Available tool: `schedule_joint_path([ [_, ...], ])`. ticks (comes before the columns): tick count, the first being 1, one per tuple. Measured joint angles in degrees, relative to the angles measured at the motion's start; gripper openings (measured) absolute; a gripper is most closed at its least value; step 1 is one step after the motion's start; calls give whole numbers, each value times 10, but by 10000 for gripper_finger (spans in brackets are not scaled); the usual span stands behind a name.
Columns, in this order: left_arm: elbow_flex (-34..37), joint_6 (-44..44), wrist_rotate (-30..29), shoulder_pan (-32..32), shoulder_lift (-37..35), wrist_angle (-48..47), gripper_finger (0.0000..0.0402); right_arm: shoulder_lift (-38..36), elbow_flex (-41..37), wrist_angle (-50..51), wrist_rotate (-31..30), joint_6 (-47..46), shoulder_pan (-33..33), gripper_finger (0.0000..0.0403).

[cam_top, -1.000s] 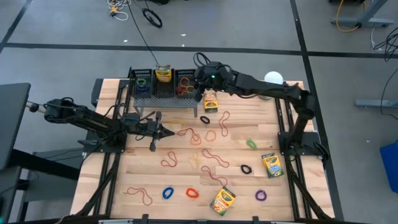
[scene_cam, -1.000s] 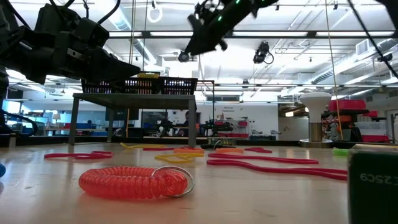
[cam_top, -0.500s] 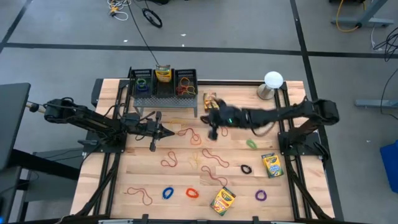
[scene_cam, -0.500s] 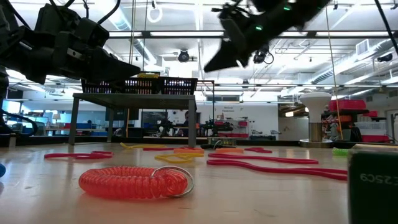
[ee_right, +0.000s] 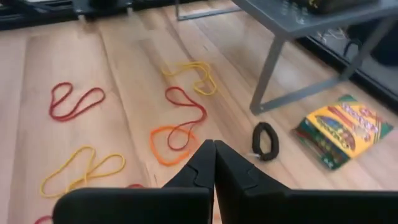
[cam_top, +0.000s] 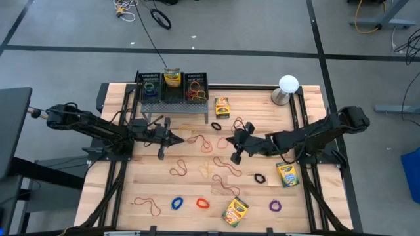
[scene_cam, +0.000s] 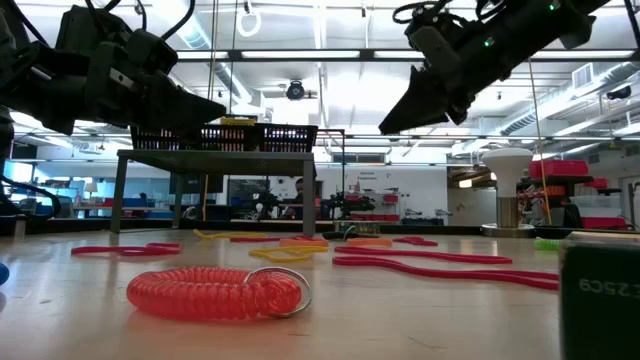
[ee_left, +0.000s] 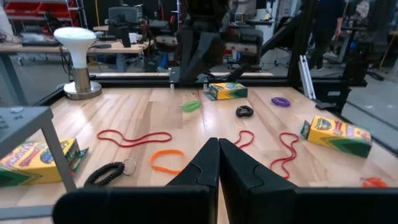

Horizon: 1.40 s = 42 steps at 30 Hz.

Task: Pick & Place Office Desk Supplies
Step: Put the top black spiral keychain into the left black bin

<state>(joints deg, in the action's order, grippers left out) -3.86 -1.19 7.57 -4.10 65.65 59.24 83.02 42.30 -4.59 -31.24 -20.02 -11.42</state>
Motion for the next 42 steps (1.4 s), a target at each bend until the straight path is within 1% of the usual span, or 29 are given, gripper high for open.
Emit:
schedule_joint_path([
  [4, 0, 11, -3, 0, 0, 2, 9, 39, -5, -6, 12, -54, 43, 5],
  [7, -3, 12, -18, 0, 0, 3, 9, 71, -4, -27, 38, -114, 85, 23],
  [10, -4, 15, -17, 0, 0, 2, 9, 106, 5, -37, 59, -152, 118, 57],
  [16, -3, 17, -16, 0, 0, -20, 9, 178, 47, -49, 57, -207, 148, 141],
  [18, -3, 16, -16, 0, 0, -24, 9, 199, 65, -45, 44, -213, 152, 162],
  [20, -3, 16, -15, 0, 0, -26, 9, 221, 85, -38, 28, -217, 159, 174],
  [23, -3, 16, -14, 0, 0, -28, 9, 246, 116, -6, 22, -235, 174, 176],
  [27, -3, 6, -14, 0, 0, -31, 9, 276, 142, 38, 22, -259, 192, 168],
  [32, -3, 2, -15, 0, 0, -39, 9, 292, 144, 30, 51, -281, 202, 148],
  [38, -3, 9, -15, 0, 0, -56, 9, 287, 144, 14, 73, -265, 187, 101],
  [42, -3, 19, -15, 0, 0, -67, 9, 272, 144, 22, 81, -228, 186, 94],
])
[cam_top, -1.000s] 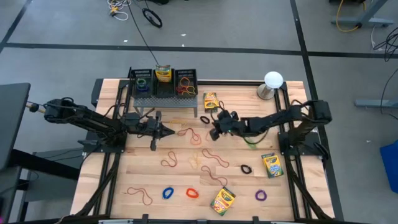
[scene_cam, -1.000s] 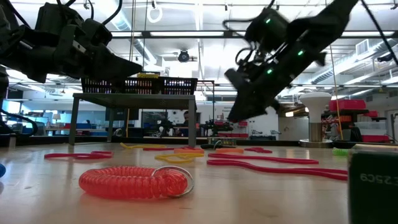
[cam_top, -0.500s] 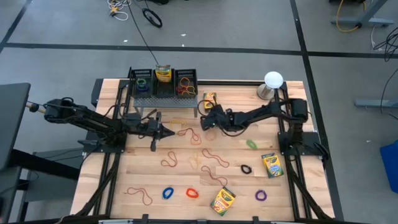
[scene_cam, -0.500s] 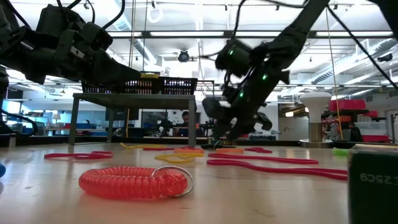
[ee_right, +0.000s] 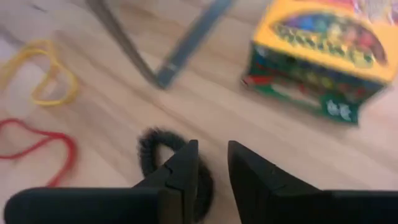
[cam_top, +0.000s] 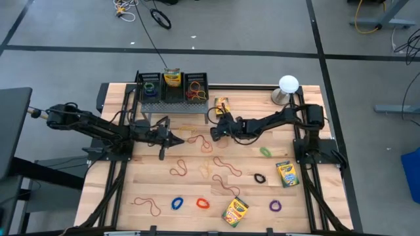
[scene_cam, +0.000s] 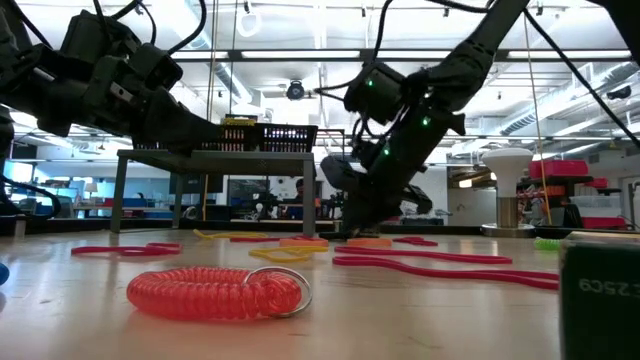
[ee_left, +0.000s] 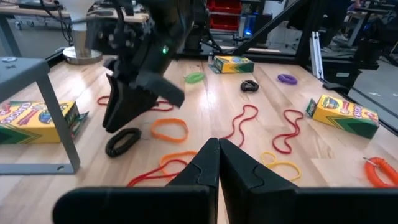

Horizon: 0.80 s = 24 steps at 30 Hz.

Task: Pick & Place Office Desk Supplies
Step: Put the top black spiral keychain into the left black bin

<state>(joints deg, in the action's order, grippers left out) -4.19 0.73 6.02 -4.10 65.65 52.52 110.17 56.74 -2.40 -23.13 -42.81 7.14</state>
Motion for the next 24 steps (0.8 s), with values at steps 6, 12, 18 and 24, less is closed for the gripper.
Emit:
schedule_joint_path([
  [6, 0, 0, -5, 0, 0, -6, 9, -39, 1, 33, 42, 57, 9, 130],
  [12, 0, -6, -57, -1, 0, -4, 9, -41, 1, 55, 96, 76, 20, 152],
  [18, 0, -6, -102, -1, 0, -4, 9, -41, 0, 69, 125, 88, 35, 134],
  [24, 0, -7, -123, -1, 0, -4, 9, -41, 0, 68, 147, 96, 48, 124],
])
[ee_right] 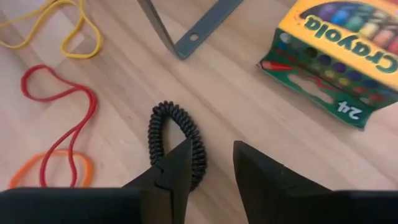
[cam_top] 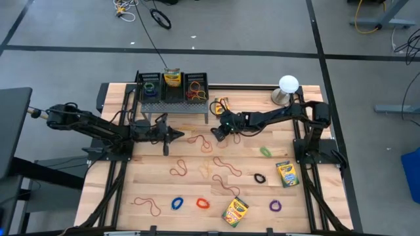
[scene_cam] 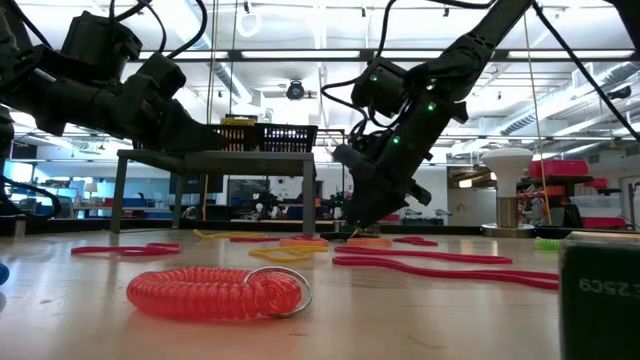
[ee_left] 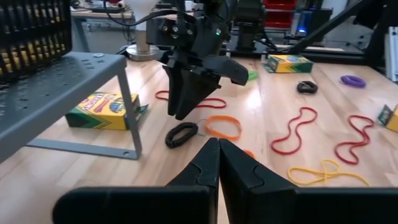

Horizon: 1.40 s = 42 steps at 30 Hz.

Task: Pick & Place Office Desk Supplies
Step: Put the top black spiral keychain into the left black bin

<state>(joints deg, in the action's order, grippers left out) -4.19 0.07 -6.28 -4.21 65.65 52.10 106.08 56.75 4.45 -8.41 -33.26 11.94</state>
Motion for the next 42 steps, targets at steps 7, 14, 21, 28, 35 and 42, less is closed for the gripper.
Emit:
schedule_joint_path([
  [7, 0, -18, -4, 0, 0, 3, 9, 0, 0, -1, 39, 41, 17, 124],
  [14, 0, -18, -27, 0, 0, 31, 9, 0, 0, 2, 71, 113, 19, 123],
  [21, 0, -11, -28, 0, 0, 44, 9, 1, 0, -3, 73, 126, 19, 123],
  [28, -1, -16, -27, 0, 0, 47, 9, 34, 2, -16, 89, 97, 15, 123],
  [35, -1, -15, -27, 0, 0, 45, 9, 31, 1, -16, 31, 141, -5, 68],
  [42, -1, 22, -42, 1, 0, 30, 11, 26, -1, -12, -60, 220, -40, 12],
])
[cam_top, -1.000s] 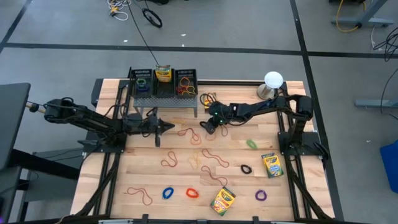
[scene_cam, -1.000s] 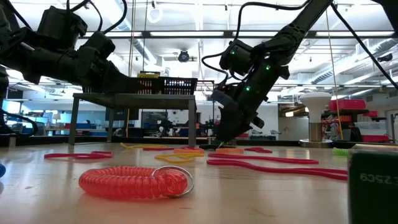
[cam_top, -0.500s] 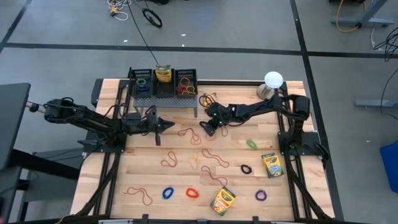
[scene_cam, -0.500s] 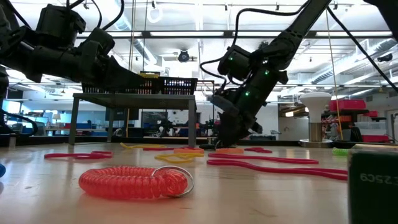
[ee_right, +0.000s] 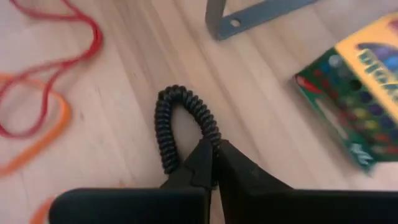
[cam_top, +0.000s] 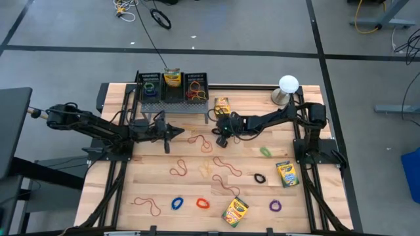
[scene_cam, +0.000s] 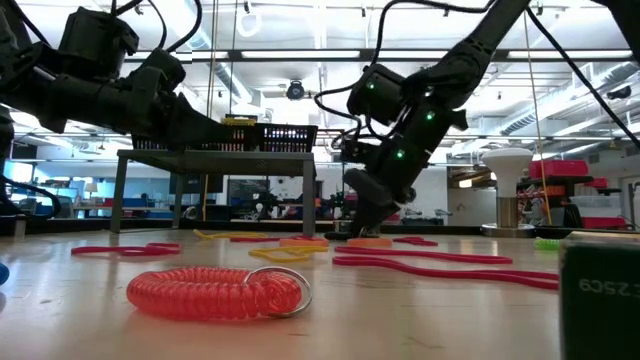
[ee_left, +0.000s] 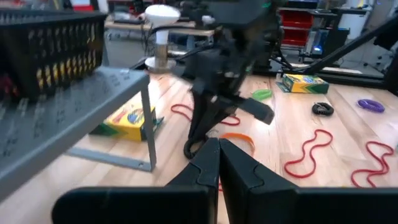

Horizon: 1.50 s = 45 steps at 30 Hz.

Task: Pick & Place Office Desk Supplies
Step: Put the top black spiral keychain into the left black bin

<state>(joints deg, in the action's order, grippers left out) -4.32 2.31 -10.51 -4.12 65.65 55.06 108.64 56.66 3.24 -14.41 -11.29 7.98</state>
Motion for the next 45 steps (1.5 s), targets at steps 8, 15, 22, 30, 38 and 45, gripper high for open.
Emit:
schedule_joint_path([
  [8, -1, 128, 2, 5, 25, -36, 80, -7, 0, -108, -205, 65, -96, 12],
  [15, -2, 220, -15, 22, 117, 132, 166, -7, 0, -270, -289, 180, -168, 11],
  [22, -82, 217, 19, 27, 199, 152, 218, -7, 0, -336, -291, 239, -188, 11],
  [30, -122, 200, 27, 26, 241, 150, 196, -7, 0, -339, -299, 231, -188, 12],
  [38, -122, 192, 25, 27, 242, 157, 61, -7, 0, -361, -296, 239, -191, 13],
  [45, -122, 137, 8, 25, 214, 147, 27, -8, 1, -356, -300, 173, -193, 68],
])
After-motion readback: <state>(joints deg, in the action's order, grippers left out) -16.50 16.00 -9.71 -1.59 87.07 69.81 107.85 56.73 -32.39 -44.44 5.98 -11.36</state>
